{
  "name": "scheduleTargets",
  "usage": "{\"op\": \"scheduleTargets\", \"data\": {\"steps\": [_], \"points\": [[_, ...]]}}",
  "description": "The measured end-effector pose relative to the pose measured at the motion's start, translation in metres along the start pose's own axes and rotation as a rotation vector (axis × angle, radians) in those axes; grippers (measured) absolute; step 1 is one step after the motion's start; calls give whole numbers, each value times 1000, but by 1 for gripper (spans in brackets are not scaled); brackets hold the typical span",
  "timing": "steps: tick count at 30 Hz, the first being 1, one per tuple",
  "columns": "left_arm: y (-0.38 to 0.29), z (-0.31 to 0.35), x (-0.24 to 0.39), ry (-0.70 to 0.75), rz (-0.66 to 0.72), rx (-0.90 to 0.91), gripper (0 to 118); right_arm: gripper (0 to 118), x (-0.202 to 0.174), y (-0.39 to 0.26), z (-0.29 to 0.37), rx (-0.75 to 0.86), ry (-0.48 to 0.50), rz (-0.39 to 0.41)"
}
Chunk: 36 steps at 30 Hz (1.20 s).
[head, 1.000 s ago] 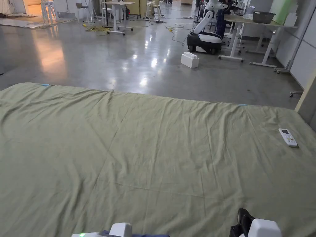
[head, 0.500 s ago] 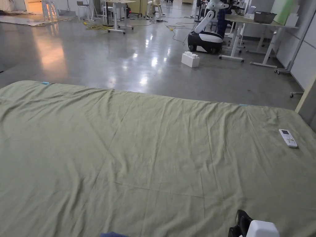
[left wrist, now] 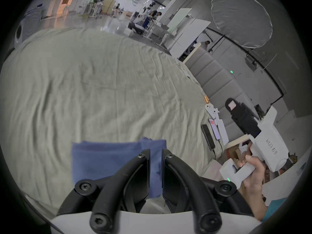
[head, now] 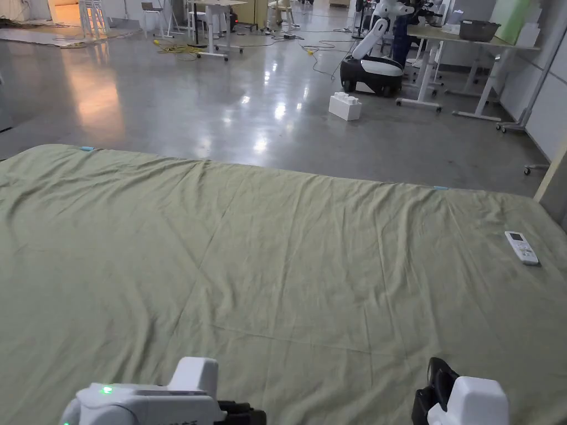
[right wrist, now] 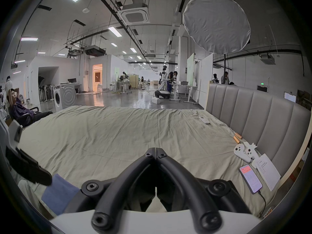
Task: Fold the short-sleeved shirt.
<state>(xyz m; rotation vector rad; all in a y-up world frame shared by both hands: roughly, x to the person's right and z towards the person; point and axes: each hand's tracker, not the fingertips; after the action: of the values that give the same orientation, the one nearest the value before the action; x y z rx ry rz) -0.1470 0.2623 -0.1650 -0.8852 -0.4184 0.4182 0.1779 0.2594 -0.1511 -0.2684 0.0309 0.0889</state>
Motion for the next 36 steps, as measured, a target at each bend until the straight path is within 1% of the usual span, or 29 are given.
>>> {"op": "scheduleTargets", "data": {"steps": [3,7,10,12,17,20,23,27,30,32,33,34,36], "points": [[8,26,-1,70,-58,143,13,0,-3,4,0,8,0,-1],[10,62,8,279,-190,416,12,0,-7,11,2,33,2,-1],[9,78,12,406,-257,586,10,0,-11,18,3,56,-2,-2],[7,83,12,473,-273,668,7,0,-13,23,3,70,-6,-10],[6,84,4,594,-282,809,7,0,-17,31,3,101,-20,-19],[5,77,-2,673,-330,839,7,0,-19,36,2,113,-30,-21],[4,72,-10,653,-310,848,7,0,-19,40,1,129,-48,-14],[2,69,-17,695,-341,848,7,0,-16,43,3,145,-76,-3],[-2,69,-26,687,-339,839,7,0,-16,42,8,144,-85,10],[-3,68,-34,686,-336,813,7,0,-19,37,12,127,-79,13],[-6,67,-38,686,-333,805,7,0,-23,32,14,93,-64,6],[-8,67,-42,688,-326,790,7,0,-27,28,18,92,-51,15],[-13,68,-50,685,-323,770,7,0,-43,14,23,38,-8,29]]}}
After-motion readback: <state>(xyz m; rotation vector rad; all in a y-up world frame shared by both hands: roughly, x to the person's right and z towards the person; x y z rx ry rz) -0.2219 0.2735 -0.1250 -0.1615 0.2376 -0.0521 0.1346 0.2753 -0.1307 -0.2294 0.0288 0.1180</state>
